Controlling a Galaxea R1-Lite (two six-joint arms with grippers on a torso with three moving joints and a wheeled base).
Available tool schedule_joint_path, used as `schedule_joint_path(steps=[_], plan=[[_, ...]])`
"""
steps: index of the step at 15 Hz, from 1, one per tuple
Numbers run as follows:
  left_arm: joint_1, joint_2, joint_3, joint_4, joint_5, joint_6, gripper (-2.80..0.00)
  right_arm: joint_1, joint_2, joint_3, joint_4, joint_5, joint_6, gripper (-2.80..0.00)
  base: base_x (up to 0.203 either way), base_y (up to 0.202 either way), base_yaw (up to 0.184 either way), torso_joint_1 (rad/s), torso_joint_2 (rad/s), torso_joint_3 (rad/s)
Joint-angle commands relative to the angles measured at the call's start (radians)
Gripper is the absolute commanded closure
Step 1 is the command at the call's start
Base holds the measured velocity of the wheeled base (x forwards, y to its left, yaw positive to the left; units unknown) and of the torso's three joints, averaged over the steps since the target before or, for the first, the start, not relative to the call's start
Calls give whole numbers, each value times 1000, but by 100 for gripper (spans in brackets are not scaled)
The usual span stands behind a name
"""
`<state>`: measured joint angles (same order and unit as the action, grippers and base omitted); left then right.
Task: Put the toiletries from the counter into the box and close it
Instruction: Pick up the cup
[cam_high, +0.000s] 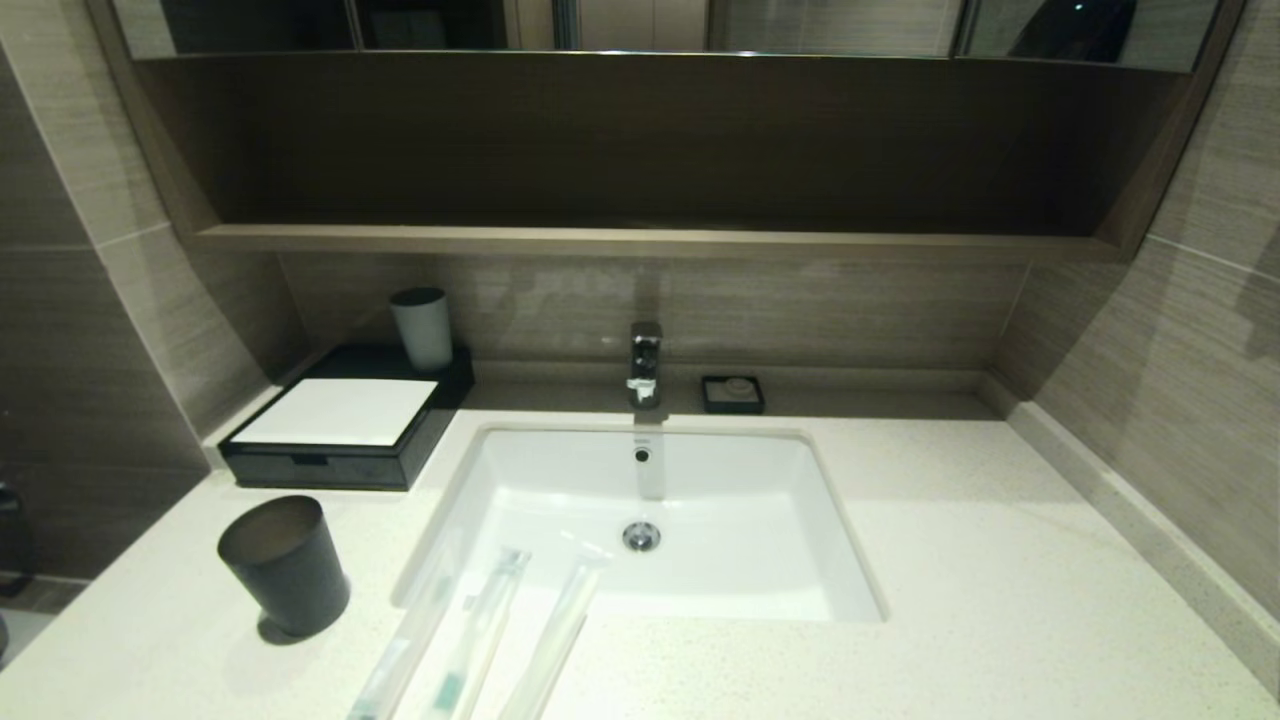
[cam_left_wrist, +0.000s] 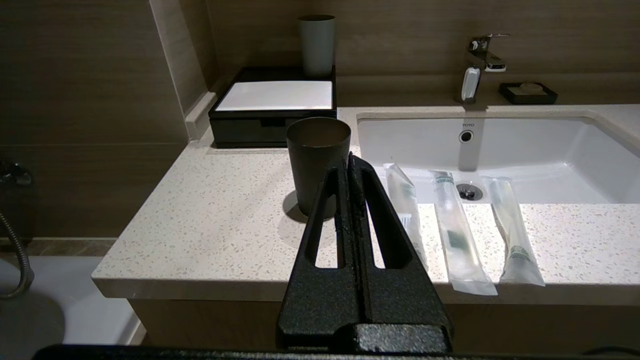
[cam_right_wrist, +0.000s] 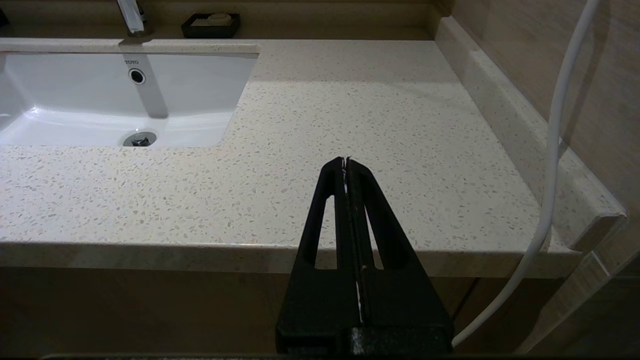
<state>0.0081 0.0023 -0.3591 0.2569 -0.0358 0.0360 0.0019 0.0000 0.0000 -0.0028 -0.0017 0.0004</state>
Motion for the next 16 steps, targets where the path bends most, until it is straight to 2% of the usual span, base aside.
schedule_joint_path(steps=[1, 6, 10, 15, 16], plan=[[0, 0, -79, 50, -6, 1, 0, 1, 0, 2, 0, 0, 0, 0, 0, 0, 0, 0, 0, 0], [0, 0, -181, 105, -20, 8, 0, 1, 0, 2, 0, 0, 1, 0, 0, 0, 0, 0, 0, 0], [0, 13, -257, 109, -22, 43, 0, 1, 0, 2, 0, 0, 1, 0, 0, 0, 0, 0, 0, 0], [3, 260, -457, 87, 15, 41, 0, 1, 0, 2, 0, 0, 1, 0, 0, 0, 0, 0, 0, 0], [4, 292, -466, 84, 19, 41, 0, 1, 0, 2, 0, 0, 1, 0, 0, 0, 0, 0, 0, 0]])
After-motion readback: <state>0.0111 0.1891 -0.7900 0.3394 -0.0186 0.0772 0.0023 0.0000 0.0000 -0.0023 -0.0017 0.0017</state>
